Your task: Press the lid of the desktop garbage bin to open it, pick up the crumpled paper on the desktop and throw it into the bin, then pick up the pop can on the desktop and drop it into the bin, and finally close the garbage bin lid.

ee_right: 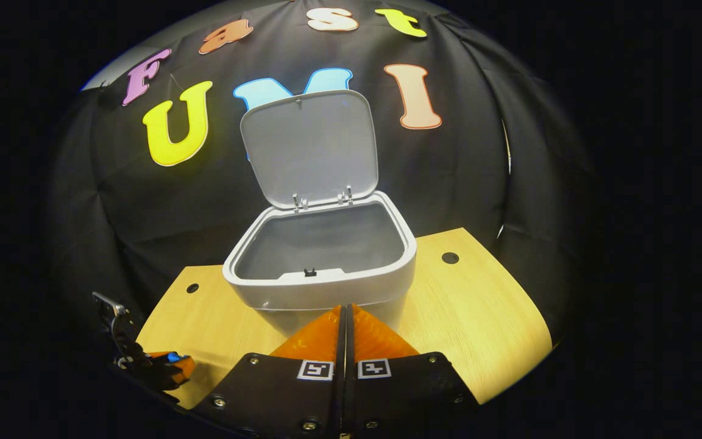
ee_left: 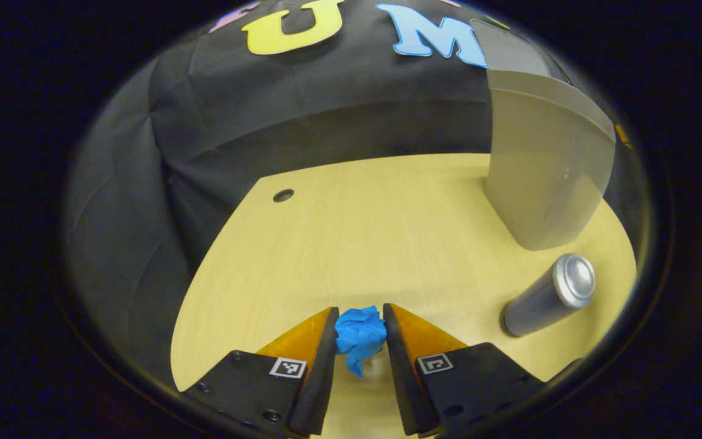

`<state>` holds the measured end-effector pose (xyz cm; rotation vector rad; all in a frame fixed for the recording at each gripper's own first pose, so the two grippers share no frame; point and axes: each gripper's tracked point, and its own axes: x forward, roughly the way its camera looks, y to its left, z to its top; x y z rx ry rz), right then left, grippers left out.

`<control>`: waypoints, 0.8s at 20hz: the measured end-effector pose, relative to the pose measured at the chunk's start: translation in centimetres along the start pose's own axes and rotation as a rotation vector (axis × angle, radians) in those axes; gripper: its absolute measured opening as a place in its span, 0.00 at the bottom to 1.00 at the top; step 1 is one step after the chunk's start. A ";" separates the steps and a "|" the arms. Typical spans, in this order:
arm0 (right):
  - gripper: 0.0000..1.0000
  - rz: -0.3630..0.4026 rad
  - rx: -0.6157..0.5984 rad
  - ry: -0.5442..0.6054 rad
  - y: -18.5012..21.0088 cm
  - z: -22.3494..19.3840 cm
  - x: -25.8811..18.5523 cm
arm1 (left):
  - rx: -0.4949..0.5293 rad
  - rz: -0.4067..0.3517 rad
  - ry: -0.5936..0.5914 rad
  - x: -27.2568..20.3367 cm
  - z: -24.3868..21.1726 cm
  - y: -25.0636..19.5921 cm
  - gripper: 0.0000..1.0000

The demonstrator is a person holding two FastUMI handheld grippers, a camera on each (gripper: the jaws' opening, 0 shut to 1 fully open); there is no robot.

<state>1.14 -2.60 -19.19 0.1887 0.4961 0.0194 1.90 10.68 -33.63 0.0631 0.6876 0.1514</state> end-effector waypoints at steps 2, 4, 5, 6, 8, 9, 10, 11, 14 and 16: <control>0.00 -0.003 0.009 0.005 -0.4 -0.5 -0.3 | 0.004 -0.022 -0.037 0.3 2.9 -1.3 0.52; 0.00 -0.007 0.022 0.009 -0.8 -1.0 -0.8 | 0.012 -0.039 -0.077 0.7 5.7 -2.6 0.64; 0.00 -0.010 0.028 0.010 -1.0 -1.1 -1.0 | 0.018 -0.045 -0.097 0.7 7.1 -3.2 0.64; 0.00 -0.013 0.034 0.011 -1.3 -1.4 -1.2 | 0.027 -0.049 -0.118 0.8 8.6 -3.7 0.64; 0.00 -0.022 0.040 0.014 -1.9 -1.8 -1.6 | 0.041 -0.061 -0.162 0.7 11.6 -4.9 0.64; 0.00 -0.029 0.043 0.015 -2.4 -1.9 -1.8 | 0.046 -0.067 -0.183 0.5 12.8 -5.3 0.64; 0.00 -0.037 0.048 0.016 -2.9 -2.1 -1.9 | 0.048 -0.072 -0.204 0.4 14.1 -5.7 0.64; 0.00 -0.045 0.055 0.018 -3.4 -2.3 -2.0 | 0.051 -0.080 -0.219 0.3 15.2 -6.3 0.64; 0.00 -0.071 0.079 0.021 -4.8 -2.7 -2.3 | 0.057 -0.101 -0.262 -0.1 18.2 -7.9 0.52; 0.00 -0.089 0.092 0.022 -5.7 -2.9 -2.5 | 0.065 -0.117 -0.293 -0.5 20.0 -9.1 0.51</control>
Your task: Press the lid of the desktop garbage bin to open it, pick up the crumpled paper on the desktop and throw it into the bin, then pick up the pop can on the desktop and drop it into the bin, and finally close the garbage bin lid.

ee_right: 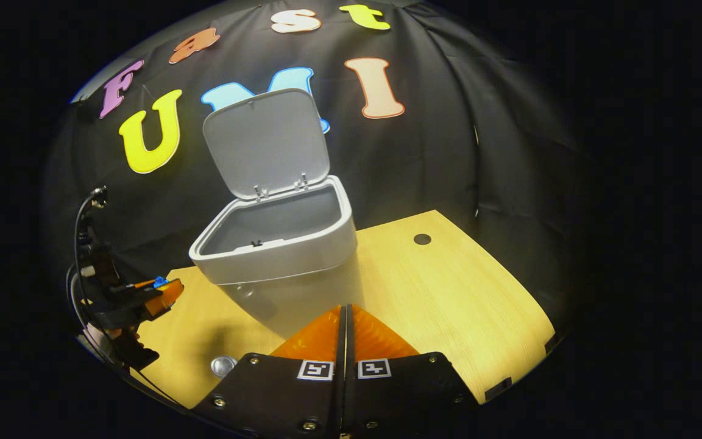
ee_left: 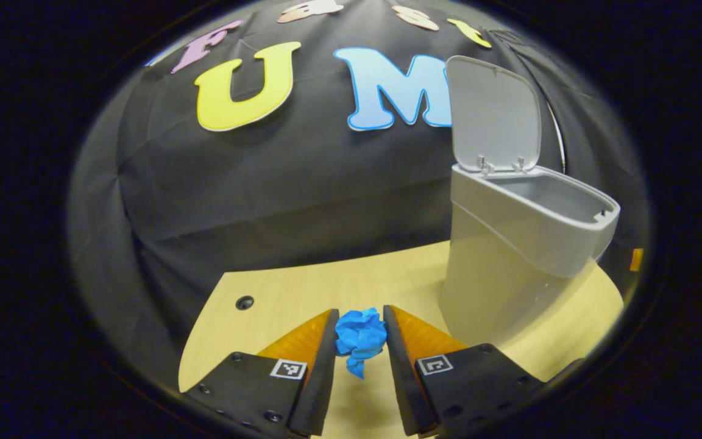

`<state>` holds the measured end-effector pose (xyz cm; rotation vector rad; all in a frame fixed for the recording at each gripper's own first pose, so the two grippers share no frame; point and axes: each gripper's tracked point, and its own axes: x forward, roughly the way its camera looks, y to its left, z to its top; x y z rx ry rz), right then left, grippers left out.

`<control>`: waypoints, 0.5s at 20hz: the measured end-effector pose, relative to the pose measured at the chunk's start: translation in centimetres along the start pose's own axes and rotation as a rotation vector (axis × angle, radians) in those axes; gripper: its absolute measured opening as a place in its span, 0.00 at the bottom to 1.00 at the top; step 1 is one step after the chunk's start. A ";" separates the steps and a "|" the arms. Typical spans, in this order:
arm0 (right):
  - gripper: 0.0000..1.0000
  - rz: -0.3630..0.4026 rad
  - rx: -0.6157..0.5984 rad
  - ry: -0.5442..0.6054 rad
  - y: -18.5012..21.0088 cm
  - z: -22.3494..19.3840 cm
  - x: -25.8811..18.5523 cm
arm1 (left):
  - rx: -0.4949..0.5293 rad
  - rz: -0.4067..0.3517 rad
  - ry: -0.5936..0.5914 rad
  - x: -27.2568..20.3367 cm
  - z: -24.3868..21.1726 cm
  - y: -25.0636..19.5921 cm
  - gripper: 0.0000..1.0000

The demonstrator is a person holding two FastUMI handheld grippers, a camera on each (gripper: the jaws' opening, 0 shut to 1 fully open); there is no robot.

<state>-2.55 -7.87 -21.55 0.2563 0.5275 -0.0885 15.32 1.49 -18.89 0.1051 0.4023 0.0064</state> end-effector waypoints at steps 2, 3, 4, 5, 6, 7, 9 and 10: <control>0.00 -0.016 0.018 -0.003 -1.0 0.0 -0.1 | 0.004 -0.015 -0.029 0.3 2.0 -1.1 0.51; 0.00 -0.024 0.026 -0.006 -1.4 0.1 -0.1 | -0.002 -0.027 -0.045 0.2 3.0 -1.8 0.56; 0.00 -0.030 0.031 -0.007 -1.7 0.1 -0.2 | -0.009 -0.036 -0.064 0.2 4.1 -2.3 0.60; 0.00 -0.035 0.035 -0.008 -2.0 0.2 -0.2 | -0.014 -0.043 -0.083 0.1 5.2 -2.8 0.51; 0.00 -0.040 0.037 -0.007 -2.3 0.0 -0.2 | -0.019 -0.052 -0.103 0.0 6.4 -3.3 0.52; 0.00 -0.042 0.039 -0.005 -2.4 0.1 -0.2 | -0.023 -0.064 -0.121 -0.1 7.5 -3.9 0.52; 0.00 -0.044 0.043 0.000 -2.7 -0.3 -0.3 | -0.031 -0.082 -0.156 -0.4 9.5 -4.9 0.52; 0.00 -0.043 0.045 0.003 -2.6 -0.5 -0.3 | -0.032 -0.095 -0.175 -0.6 10.6 -5.6 0.51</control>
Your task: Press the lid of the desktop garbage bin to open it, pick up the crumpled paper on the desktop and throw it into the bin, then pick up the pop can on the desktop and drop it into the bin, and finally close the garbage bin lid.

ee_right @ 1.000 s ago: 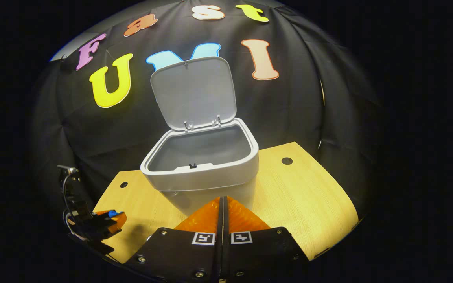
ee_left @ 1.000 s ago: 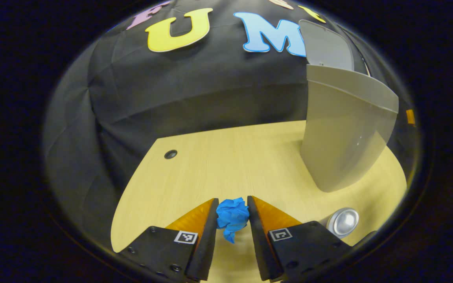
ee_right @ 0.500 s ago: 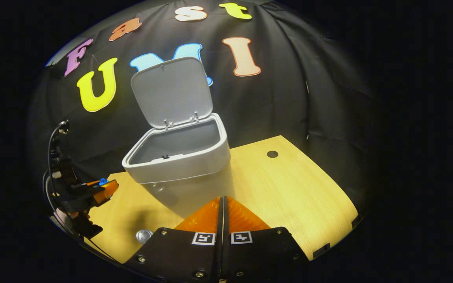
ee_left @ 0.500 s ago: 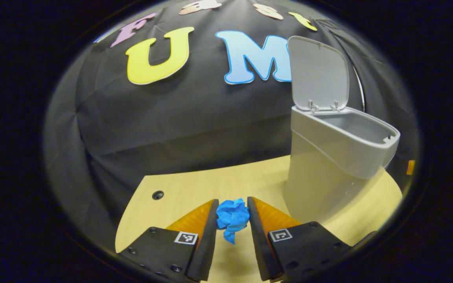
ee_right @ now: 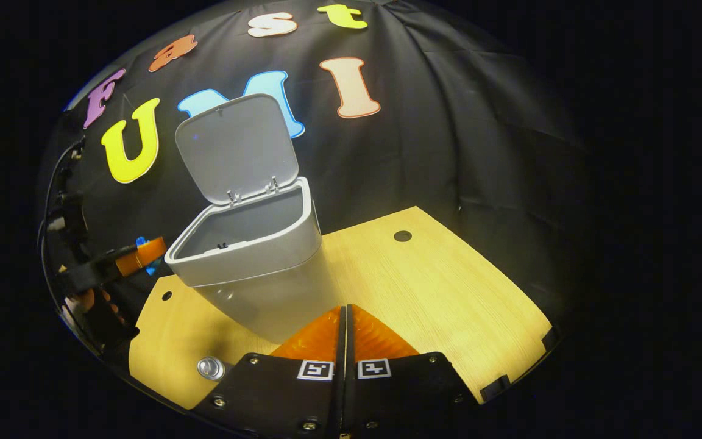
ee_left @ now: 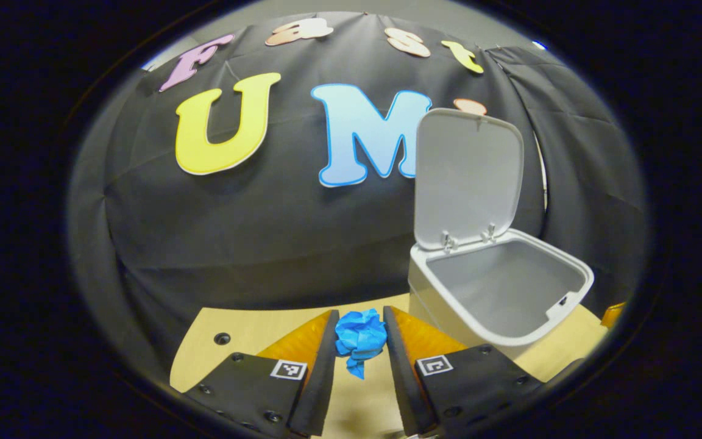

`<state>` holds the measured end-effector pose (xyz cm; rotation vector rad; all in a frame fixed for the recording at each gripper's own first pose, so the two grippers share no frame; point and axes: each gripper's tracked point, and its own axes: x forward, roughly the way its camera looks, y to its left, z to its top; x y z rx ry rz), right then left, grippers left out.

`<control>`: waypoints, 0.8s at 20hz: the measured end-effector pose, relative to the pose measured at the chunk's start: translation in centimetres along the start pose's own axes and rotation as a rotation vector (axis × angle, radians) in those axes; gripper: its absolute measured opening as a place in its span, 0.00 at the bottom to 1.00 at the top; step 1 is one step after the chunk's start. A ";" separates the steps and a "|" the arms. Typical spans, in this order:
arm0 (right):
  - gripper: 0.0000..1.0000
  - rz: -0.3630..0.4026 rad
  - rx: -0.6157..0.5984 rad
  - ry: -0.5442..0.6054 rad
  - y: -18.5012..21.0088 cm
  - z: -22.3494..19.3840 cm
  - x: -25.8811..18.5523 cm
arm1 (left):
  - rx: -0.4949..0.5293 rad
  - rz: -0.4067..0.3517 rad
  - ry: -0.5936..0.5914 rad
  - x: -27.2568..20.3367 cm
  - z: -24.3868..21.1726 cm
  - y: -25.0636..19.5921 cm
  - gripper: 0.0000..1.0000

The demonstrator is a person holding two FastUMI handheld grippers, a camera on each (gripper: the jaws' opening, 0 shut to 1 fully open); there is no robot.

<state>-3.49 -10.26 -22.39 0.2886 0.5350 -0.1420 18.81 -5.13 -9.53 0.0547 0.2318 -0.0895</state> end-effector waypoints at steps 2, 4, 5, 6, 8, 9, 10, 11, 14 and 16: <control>0.00 0.006 0.003 0.012 0.1 -0.5 0.0 | 0.013 -0.022 -0.041 -0.1 2.4 -1.1 0.51; 0.00 0.013 0.001 0.024 0.3 -1.1 0.0 | 0.031 -0.050 -0.084 -0.4 4.4 -2.6 0.51; 0.00 0.016 0.001 0.028 0.3 -1.3 0.0 | 0.041 -0.065 -0.102 -0.5 5.3 -3.4 0.64; 0.00 0.020 0.002 0.032 0.4 -1.4 -0.1 | 0.050 -0.079 -0.118 -0.8 6.1 -4.1 0.63; 0.00 0.026 0.003 0.035 0.5 -1.5 -0.1 | 0.058 -0.110 -0.145 -1.0 7.5 -5.8 0.51; 0.00 0.028 0.003 0.034 0.5 -1.5 -0.1 | 0.058 -0.124 -0.157 -1.2 8.0 -6.6 0.51; 0.00 0.029 0.002 0.033 0.5 -1.4 -0.1 | 0.059 -0.135 -0.166 -1.2 8.5 -7.3 0.51; 0.00 0.030 0.002 0.033 0.4 -1.4 -0.2 | 0.059 -0.149 -0.173 -1.2 8.8 -8.0 0.51; 0.00 0.030 0.010 0.036 0.0 -1.5 -0.3 | 0.059 -0.184 -0.186 -1.2 9.3 -10.1 0.39; 0.00 0.028 0.020 0.039 -0.4 -1.7 -0.3 | 0.069 -0.200 -0.195 -1.3 9.9 -11.0 0.71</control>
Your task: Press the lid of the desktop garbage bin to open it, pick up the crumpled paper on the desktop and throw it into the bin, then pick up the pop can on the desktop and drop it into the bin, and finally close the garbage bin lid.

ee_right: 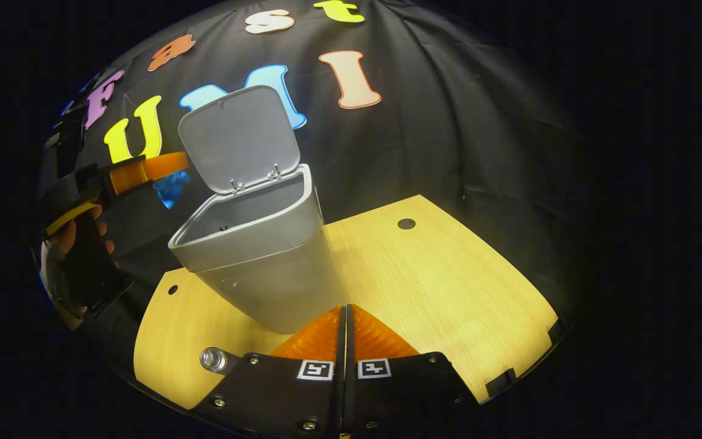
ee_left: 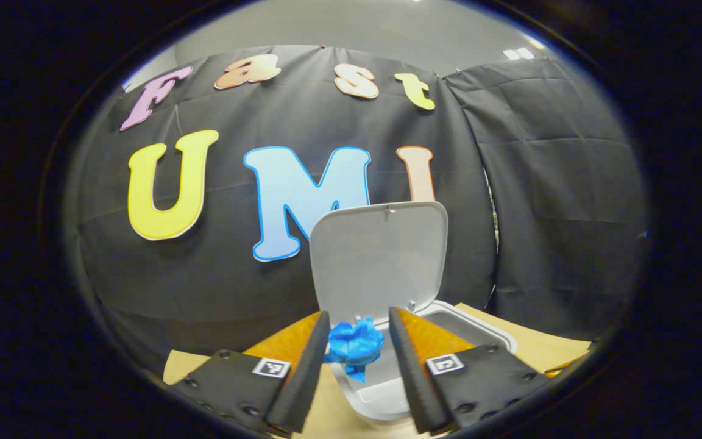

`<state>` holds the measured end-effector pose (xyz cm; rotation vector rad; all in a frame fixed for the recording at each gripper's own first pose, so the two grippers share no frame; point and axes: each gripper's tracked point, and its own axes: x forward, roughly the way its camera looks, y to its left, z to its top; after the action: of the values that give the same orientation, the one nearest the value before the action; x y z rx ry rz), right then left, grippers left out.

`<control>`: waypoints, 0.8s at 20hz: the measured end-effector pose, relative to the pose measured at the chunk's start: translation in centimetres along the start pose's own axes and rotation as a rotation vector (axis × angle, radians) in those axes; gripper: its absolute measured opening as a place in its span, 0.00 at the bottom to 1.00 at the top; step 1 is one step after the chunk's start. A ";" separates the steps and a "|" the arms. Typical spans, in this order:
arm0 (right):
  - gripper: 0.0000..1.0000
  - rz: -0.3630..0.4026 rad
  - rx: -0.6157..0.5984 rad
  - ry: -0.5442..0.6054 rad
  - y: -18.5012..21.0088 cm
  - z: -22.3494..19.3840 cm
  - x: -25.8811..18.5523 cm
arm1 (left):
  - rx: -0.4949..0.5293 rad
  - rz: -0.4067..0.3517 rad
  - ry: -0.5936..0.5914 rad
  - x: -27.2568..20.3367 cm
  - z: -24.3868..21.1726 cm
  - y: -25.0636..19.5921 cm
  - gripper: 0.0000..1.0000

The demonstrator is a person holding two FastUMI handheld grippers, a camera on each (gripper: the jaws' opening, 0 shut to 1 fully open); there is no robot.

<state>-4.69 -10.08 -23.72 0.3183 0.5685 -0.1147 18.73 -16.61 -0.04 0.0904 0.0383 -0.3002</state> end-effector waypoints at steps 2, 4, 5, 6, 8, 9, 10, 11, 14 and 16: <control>0.00 -0.002 0.008 0.002 -0.4 -0.2 0.1 | 0.003 -0.011 -0.007 0.2 0.2 -0.7 0.87; 0.00 -0.005 0.016 0.003 -0.7 -0.3 0.1 | 0.006 -0.009 -0.005 0.1 0.3 -0.7 1.00; 0.00 -0.006 0.021 0.003 -0.9 -0.3 0.1 | 0.004 -0.009 -0.003 0.1 0.2 -0.7 1.00; 0.00 -0.006 0.023 0.001 -1.1 -0.3 0.2 | 0.001 -0.005 -0.002 0.1 0.1 -0.5 1.00; 0.00 -0.006 0.024 -0.001 -1.2 -0.3 0.2 | -0.005 0.006 0.003 -0.1 0.0 0.0 0.95; 0.00 -0.004 0.023 0.001 -1.2 -0.4 0.2 | -0.009 0.014 0.005 -0.3 -0.1 0.4 0.95; 0.00 -0.001 0.021 0.003 -1.1 -0.6 0.3 | -0.014 0.024 0.007 -0.6 -0.2 0.8 0.95; 0.00 0.002 0.017 0.005 -1.0 -0.7 0.4 | -0.019 0.036 0.008 -0.8 -0.3 1.4 0.95; 0.00 0.023 0.006 0.021 -0.5 -1.4 0.7 | -0.034 0.075 0.006 -2.0 -0.3 3.5 0.96; 0.00 0.041 -0.009 0.033 0.2 -2.0 0.8 | -0.044 0.109 0.008 -3.0 -0.4 5.3 0.96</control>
<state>-5.01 -9.29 -25.65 0.3230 0.5947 -0.0671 17.44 -10.68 0.13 0.0496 0.0477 -0.1901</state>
